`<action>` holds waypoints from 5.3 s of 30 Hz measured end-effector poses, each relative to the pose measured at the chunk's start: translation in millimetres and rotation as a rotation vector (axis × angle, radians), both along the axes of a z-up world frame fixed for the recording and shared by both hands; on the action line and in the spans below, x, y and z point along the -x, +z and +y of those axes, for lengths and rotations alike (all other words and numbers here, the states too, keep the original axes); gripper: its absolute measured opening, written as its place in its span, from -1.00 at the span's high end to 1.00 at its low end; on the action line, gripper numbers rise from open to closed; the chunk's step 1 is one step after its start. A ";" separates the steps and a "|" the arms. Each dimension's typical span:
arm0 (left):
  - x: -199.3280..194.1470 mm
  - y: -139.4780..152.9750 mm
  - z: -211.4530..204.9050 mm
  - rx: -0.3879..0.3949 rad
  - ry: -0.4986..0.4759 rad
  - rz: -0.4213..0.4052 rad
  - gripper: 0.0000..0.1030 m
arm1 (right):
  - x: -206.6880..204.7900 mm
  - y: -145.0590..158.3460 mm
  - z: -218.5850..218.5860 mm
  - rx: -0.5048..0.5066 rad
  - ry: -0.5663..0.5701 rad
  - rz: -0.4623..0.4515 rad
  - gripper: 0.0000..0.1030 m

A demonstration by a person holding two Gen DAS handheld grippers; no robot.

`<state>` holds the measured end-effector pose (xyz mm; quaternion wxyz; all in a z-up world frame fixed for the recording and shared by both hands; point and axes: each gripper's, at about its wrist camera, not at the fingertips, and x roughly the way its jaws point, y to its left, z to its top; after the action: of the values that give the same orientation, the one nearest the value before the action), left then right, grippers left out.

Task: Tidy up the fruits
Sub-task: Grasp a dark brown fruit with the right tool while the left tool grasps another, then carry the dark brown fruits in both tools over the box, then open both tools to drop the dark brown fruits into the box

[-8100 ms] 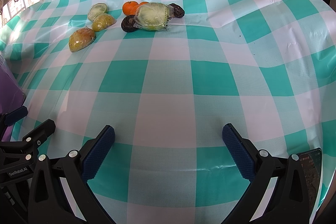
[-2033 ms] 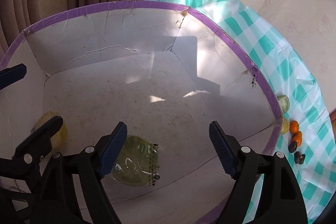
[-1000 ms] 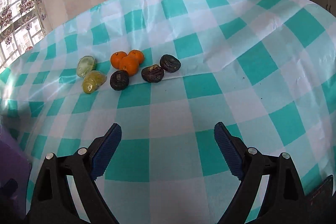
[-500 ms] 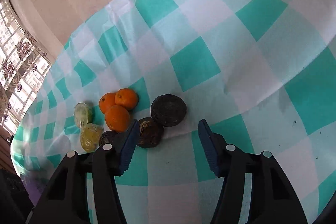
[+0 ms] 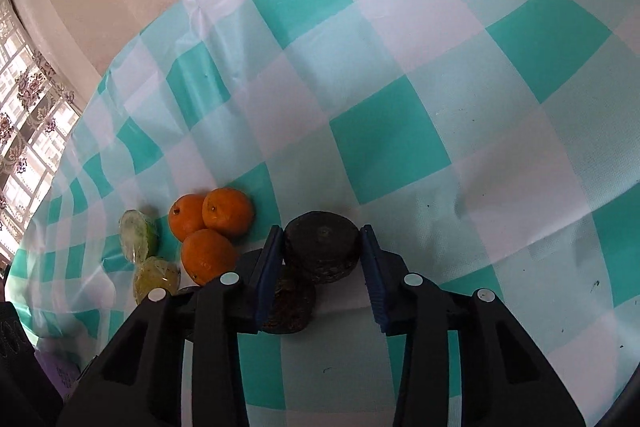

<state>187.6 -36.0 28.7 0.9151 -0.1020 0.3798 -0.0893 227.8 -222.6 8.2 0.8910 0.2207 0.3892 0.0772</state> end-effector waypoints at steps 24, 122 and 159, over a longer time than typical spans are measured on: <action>-45.5 -12.7 -13.7 -0.079 -0.024 0.064 0.35 | 5.4 3.7 -5.8 -0.024 0.006 -0.026 0.25; 419.4 103.4 141.9 -0.225 0.481 -0.386 0.34 | 356.3 100.0 187.1 0.017 0.651 -0.400 0.25; 399.1 78.9 271.3 -0.310 0.641 0.069 -0.36 | 348.5 82.8 364.5 0.587 0.904 -0.281 0.21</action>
<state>-211.5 235.3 107.6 0.8878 -0.0788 0.3682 0.2646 -120.7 141.9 91.1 0.8366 -0.2381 0.3276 0.3688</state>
